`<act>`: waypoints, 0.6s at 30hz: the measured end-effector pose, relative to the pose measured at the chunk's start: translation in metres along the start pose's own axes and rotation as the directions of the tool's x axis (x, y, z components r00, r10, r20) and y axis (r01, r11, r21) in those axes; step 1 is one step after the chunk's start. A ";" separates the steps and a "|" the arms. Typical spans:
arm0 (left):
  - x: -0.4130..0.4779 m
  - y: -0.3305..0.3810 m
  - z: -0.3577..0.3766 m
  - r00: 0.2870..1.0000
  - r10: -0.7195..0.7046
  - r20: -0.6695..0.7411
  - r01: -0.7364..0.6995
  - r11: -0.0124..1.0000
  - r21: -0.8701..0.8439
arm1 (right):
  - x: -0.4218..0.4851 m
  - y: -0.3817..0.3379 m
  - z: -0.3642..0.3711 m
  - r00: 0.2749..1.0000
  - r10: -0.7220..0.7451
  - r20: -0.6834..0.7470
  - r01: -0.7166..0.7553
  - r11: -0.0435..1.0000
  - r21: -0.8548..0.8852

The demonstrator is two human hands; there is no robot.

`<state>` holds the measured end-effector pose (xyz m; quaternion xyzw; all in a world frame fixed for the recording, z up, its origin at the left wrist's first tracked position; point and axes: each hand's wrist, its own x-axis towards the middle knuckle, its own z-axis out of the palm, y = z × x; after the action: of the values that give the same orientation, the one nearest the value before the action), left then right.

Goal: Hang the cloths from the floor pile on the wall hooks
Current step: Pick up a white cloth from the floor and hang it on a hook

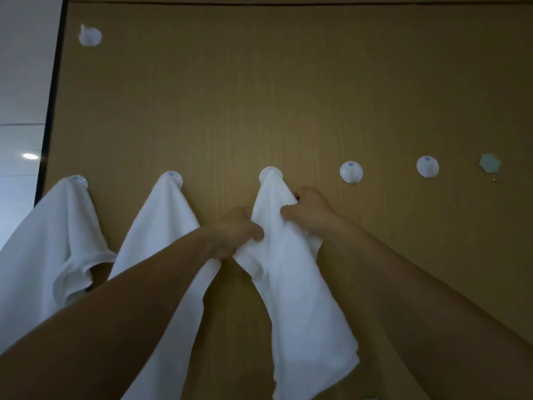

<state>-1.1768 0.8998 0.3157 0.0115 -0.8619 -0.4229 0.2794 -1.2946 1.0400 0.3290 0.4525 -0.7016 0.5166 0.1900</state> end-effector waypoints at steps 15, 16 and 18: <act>-0.010 -0.016 0.013 0.950 -0.299 -0.085 0.311 0.915 0.257 | -0.040 0.050 0.013 0.996 -0.004 0.089 0.015 0.993 -0.119; -0.012 -0.016 0.012 0.941 -0.323 -0.101 0.337 0.922 0.190 | -0.044 0.056 0.010 0.995 -0.024 0.101 0.035 0.994 -0.104; -0.019 -0.020 0.014 0.929 -0.355 -0.103 0.355 0.935 -0.017 | -0.050 0.064 0.008 0.991 -0.062 0.114 0.074 0.992 -0.098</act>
<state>-1.1721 0.9018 0.2857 0.1893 -0.8303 -0.4645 0.2428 -1.3200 1.0589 0.2538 0.4940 -0.7207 0.4474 0.1910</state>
